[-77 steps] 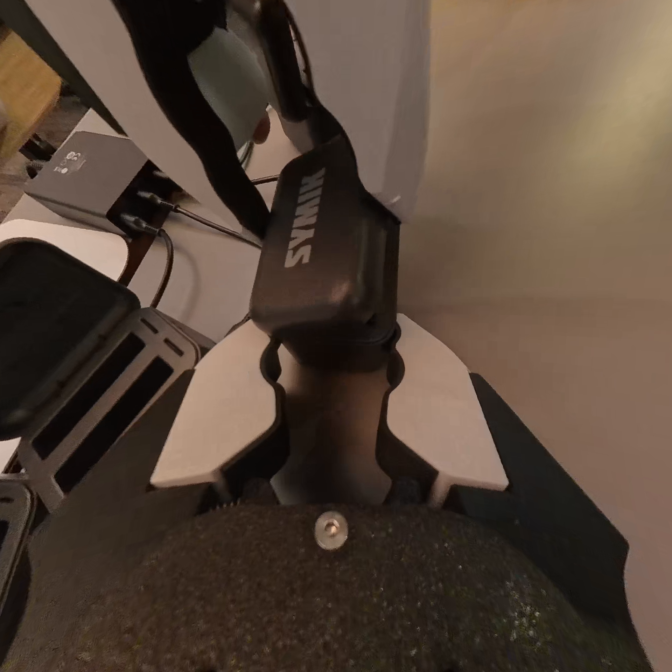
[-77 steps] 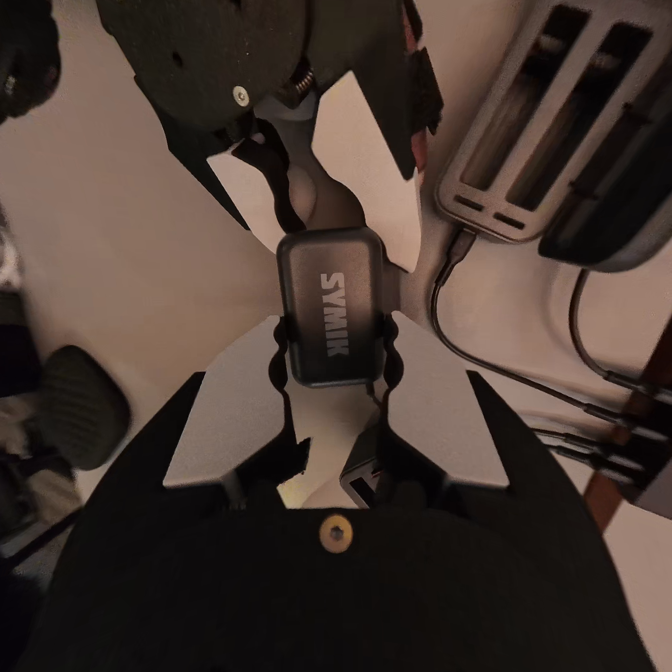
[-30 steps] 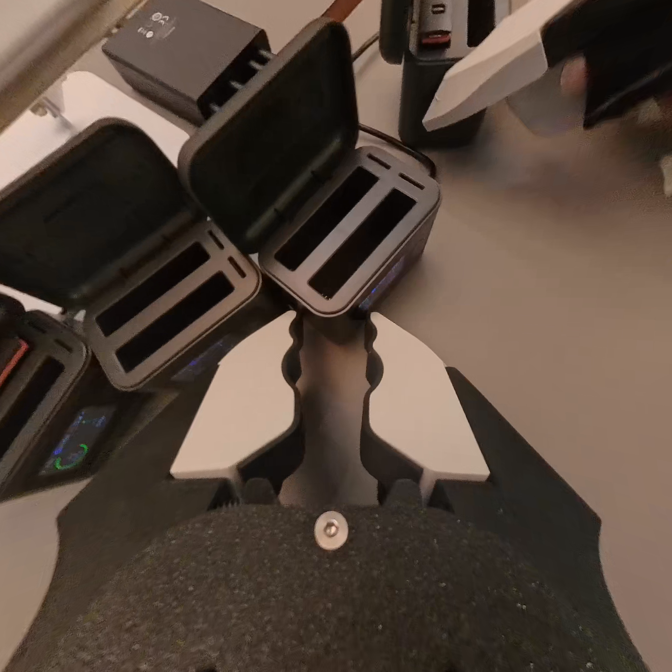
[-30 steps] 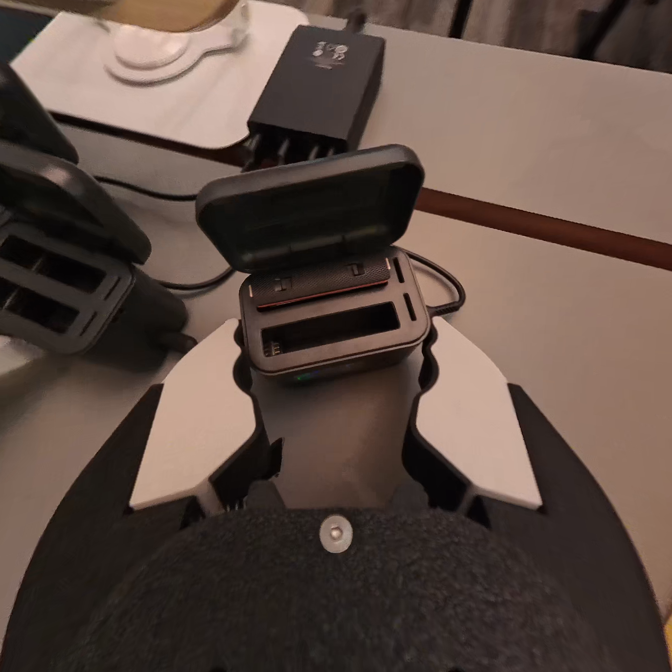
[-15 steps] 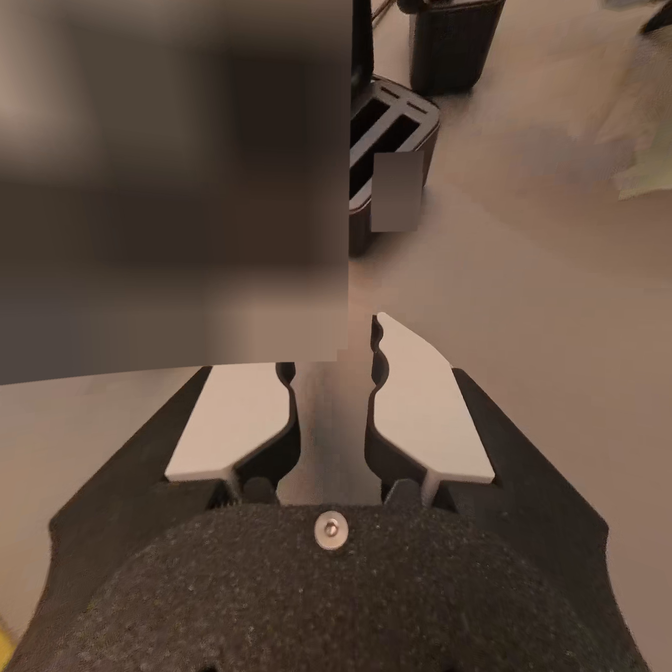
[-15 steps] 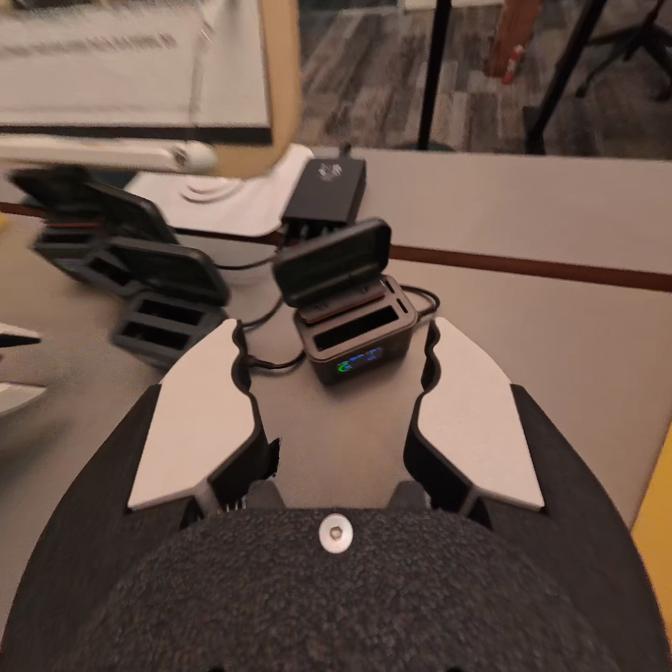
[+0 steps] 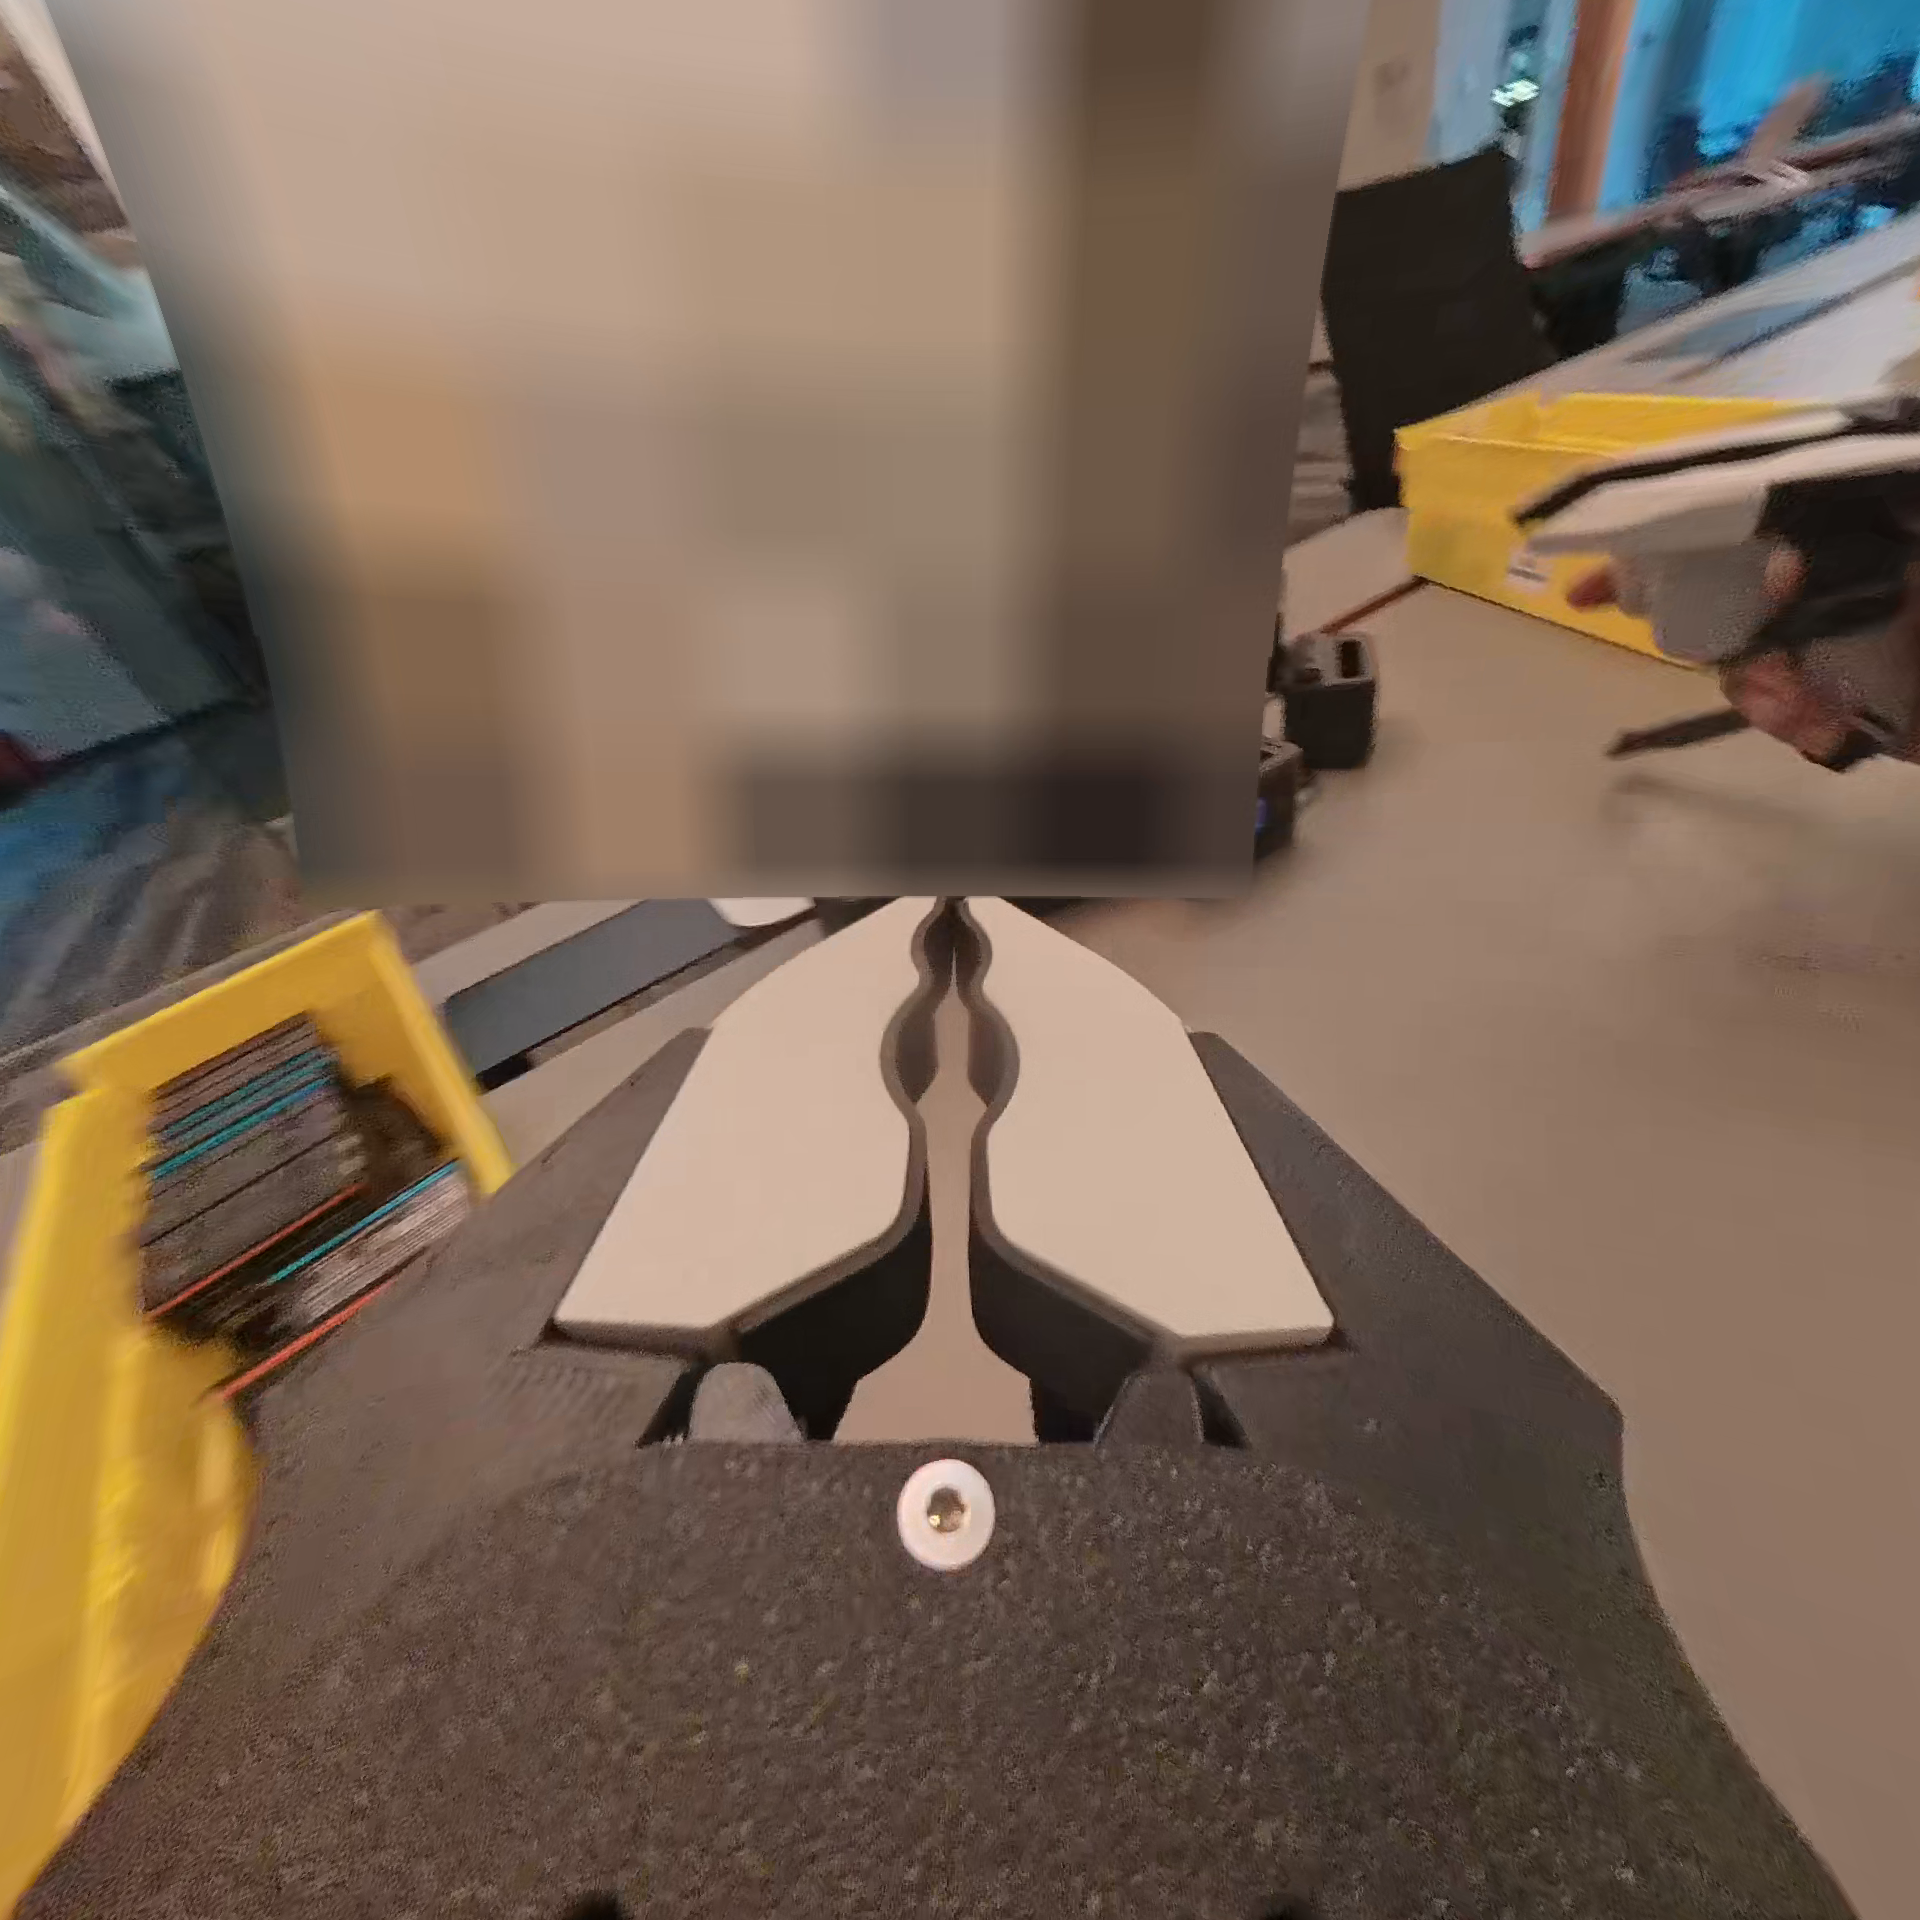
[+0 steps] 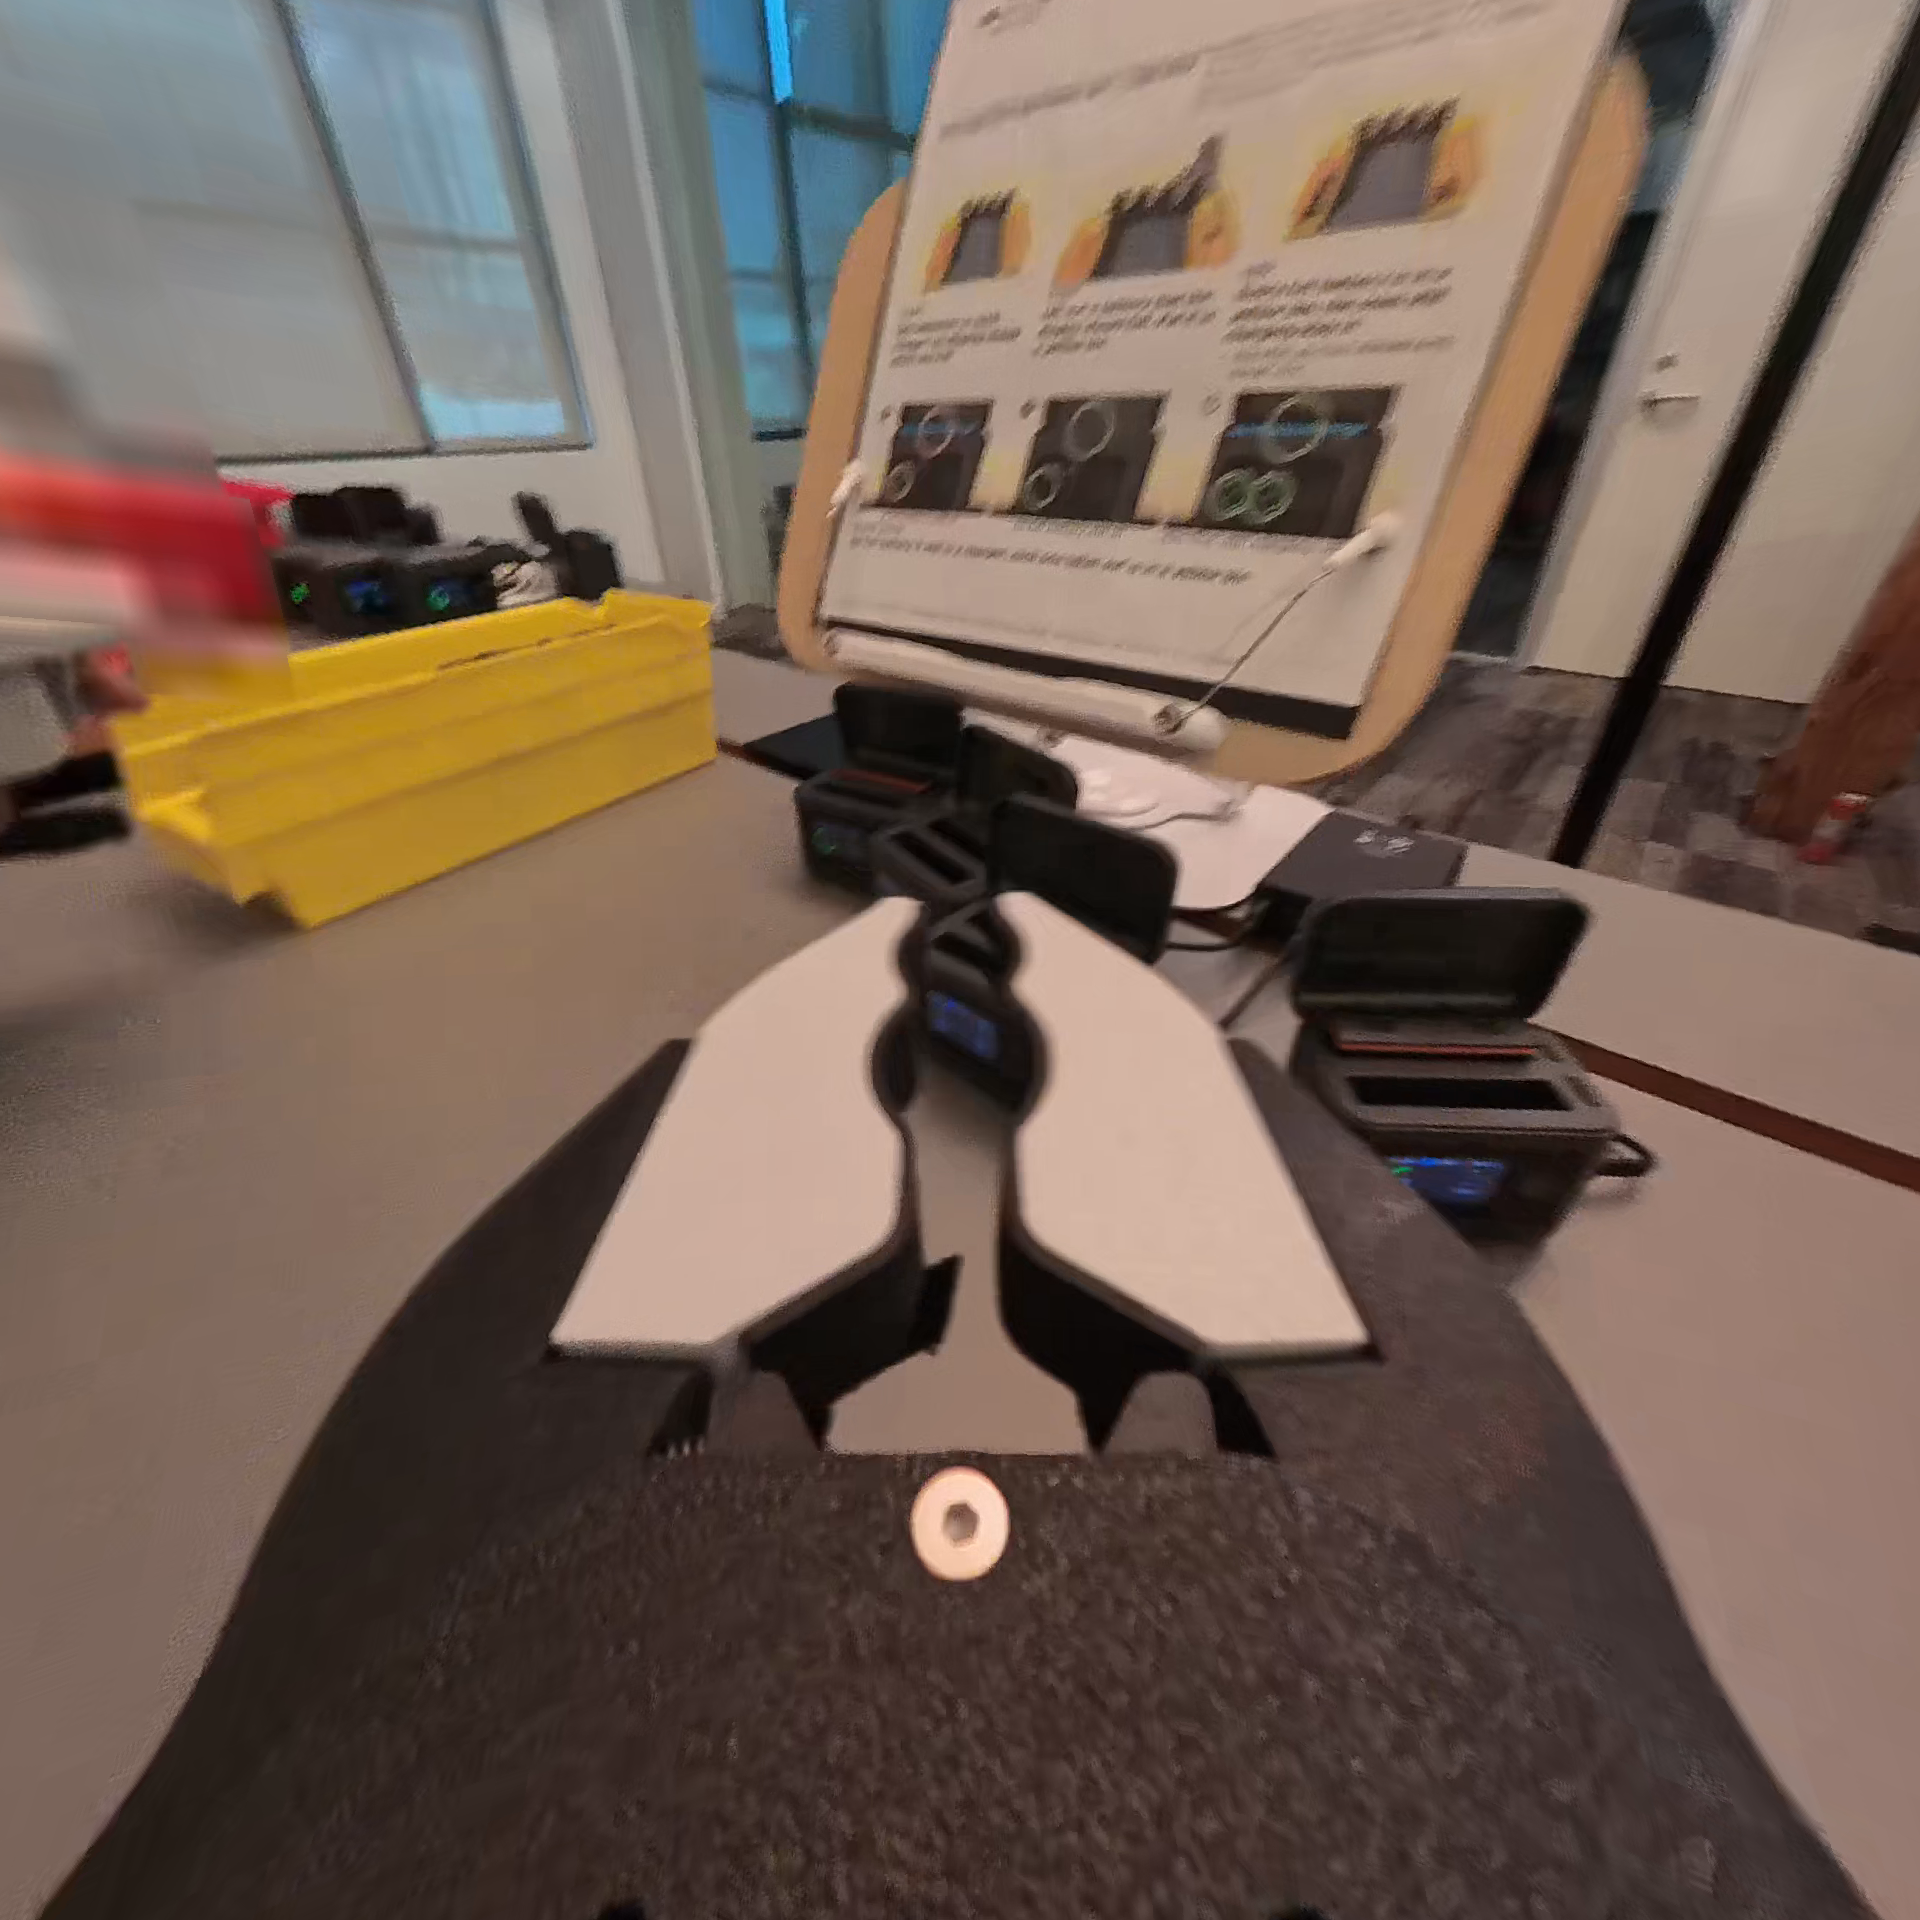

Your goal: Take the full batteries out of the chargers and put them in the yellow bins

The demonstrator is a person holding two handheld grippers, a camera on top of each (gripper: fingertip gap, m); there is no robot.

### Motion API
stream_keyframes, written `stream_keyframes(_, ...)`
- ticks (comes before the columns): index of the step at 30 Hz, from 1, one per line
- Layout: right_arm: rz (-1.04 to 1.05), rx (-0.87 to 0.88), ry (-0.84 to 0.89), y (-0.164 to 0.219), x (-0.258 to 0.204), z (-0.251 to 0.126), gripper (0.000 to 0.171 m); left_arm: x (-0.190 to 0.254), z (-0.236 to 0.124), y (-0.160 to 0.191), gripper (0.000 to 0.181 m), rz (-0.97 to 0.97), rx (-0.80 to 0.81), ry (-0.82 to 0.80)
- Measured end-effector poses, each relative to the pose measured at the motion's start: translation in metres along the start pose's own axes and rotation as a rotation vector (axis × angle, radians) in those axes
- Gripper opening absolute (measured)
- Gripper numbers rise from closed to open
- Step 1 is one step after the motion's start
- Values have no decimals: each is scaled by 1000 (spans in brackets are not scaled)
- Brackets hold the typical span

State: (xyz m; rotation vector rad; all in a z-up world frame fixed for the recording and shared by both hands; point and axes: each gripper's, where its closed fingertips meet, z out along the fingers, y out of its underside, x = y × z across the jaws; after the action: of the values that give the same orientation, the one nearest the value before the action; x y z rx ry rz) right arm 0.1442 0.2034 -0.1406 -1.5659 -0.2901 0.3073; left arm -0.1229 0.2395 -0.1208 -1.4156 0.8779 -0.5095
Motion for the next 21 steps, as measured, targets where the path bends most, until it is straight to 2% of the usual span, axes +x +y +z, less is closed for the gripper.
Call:
stream_keyframes(1, -6, -16, -49, 7, -6, 1, 0, -12, -12, -1, 0, 4, 24, -51)
stream_keyframes(3, -2, -43, -136, 15, -19, 3, 0, -38, -34, -2, 0, -20, 75, -142)
stream_keyframes(7, -61, -79, -171, 23, -30, 6, 0, -86, -70, 8, 0, -71, 90, -273)
stream_keyframes(11, -145, -138, -160, 38, -32, 10, 0, -124, -91, 16, 0, 38, -27, -329)
stream_keyframes(14, -164, -167, -162, 46, -34, 13, 0, -138, -85, 24, 2, 147, -233, -197)
stream_keyframes(18, -164, -180, -169, 48, -34, 12, 0, -157, -58, 44, 26, 250, -553, 30)
stream_keyframes(21, -167, -195, -182, 51, -36, 12, 0, -168, -40, 71, 36, 334, -779, 192)
